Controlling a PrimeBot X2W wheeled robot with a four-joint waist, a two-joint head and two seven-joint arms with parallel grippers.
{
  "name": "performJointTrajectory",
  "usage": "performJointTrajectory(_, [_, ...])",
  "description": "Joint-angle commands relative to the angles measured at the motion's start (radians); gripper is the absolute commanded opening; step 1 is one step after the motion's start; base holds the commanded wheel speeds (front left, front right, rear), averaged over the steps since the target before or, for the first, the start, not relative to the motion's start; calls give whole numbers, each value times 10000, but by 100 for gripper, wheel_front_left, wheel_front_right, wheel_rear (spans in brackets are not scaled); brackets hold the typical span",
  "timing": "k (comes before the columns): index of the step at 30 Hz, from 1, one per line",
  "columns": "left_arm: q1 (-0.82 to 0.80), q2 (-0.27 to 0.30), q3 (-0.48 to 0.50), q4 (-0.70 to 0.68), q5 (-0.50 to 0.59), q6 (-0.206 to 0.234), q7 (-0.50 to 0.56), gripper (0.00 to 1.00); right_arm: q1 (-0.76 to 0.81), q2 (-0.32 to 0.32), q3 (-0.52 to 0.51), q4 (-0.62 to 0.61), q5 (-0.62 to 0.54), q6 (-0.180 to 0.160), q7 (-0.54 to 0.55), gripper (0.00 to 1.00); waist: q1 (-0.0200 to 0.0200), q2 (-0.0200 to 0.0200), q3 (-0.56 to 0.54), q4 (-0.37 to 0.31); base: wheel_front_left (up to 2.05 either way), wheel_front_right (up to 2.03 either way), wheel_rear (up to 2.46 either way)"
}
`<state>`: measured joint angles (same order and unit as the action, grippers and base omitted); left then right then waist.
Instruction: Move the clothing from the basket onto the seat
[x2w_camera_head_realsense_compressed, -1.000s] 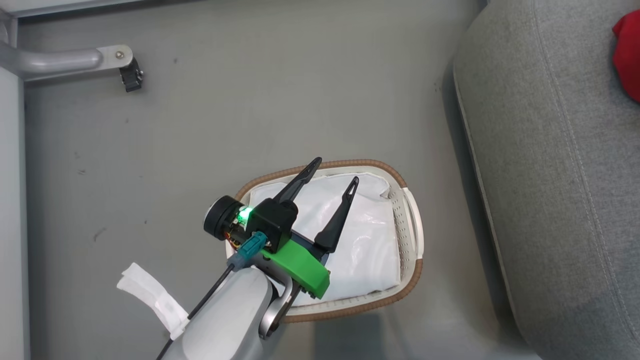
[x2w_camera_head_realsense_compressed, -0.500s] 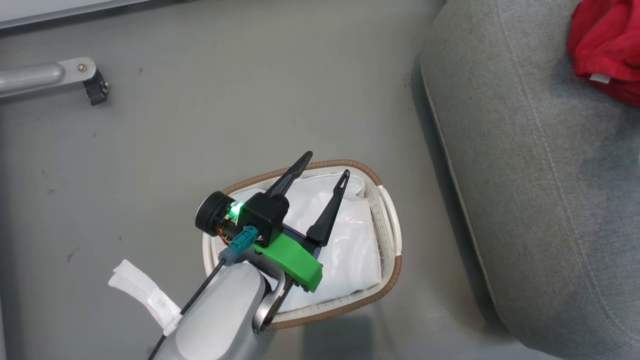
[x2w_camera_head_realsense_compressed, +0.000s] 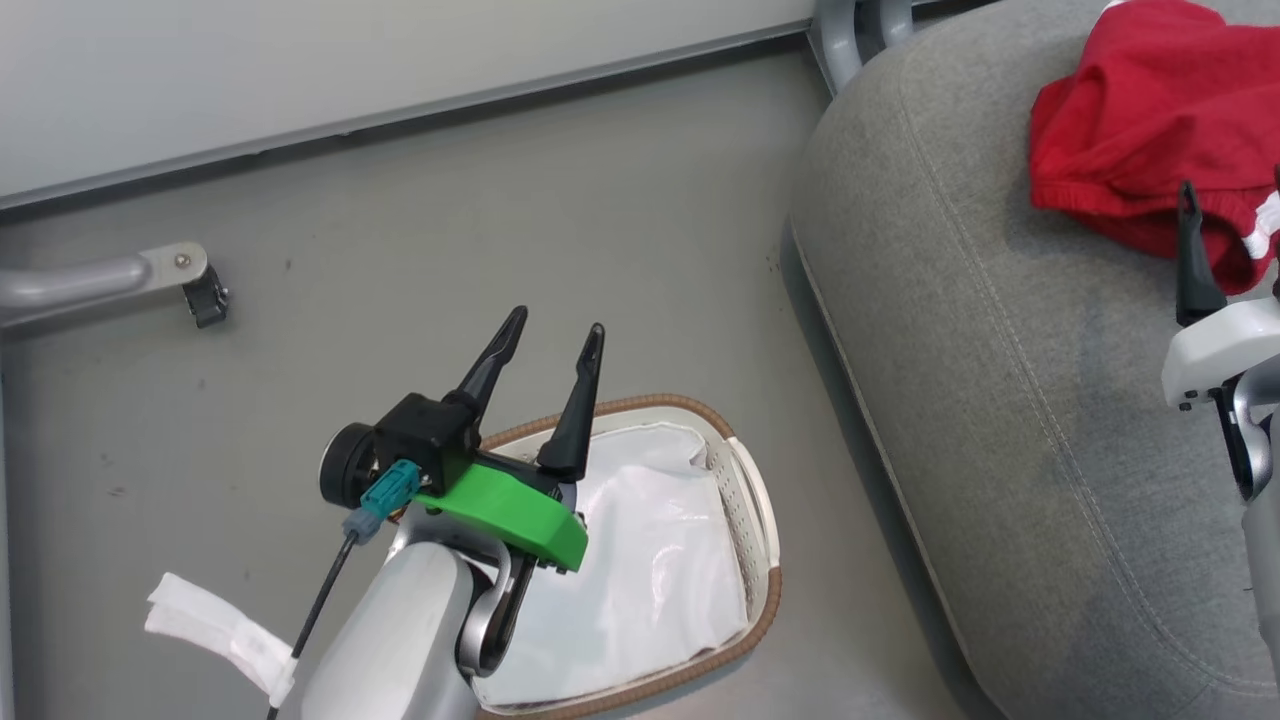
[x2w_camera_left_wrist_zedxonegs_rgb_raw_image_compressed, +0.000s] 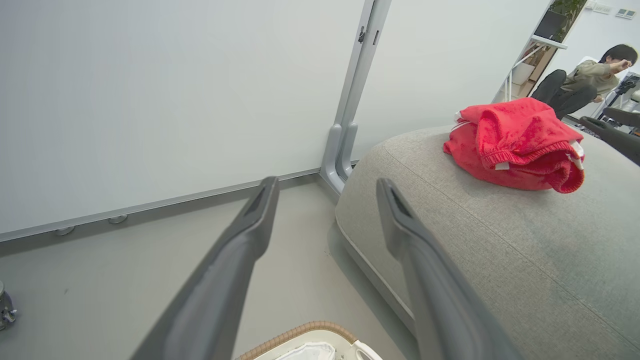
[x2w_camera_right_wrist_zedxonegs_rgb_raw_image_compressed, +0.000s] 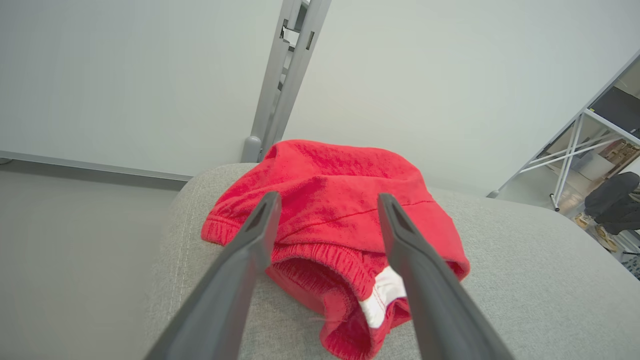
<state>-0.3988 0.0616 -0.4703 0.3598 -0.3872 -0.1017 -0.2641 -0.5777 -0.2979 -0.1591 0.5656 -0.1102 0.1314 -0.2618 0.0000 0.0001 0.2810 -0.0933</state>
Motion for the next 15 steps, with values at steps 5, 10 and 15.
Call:
performJointTrajectory(5, [652,-51,741,35,-188,343,-4,100,307,335,148,-460,296,-14,-46,100,0,-1,-1231,438,0,0,0])
performJointTrajectory(10, [1129,-69,1522,65,-143,614,-3,100,691,1178,-4,-941,492,-14,-43,100,0,-1,-1685,866,0,0,0])
performJointTrajectory(15, [1689,-83,2367,-23,18,678,-4,100,1355,1950,254,-1333,672,-14,-36,100,0,-1,-1981,1360,0,0,0])
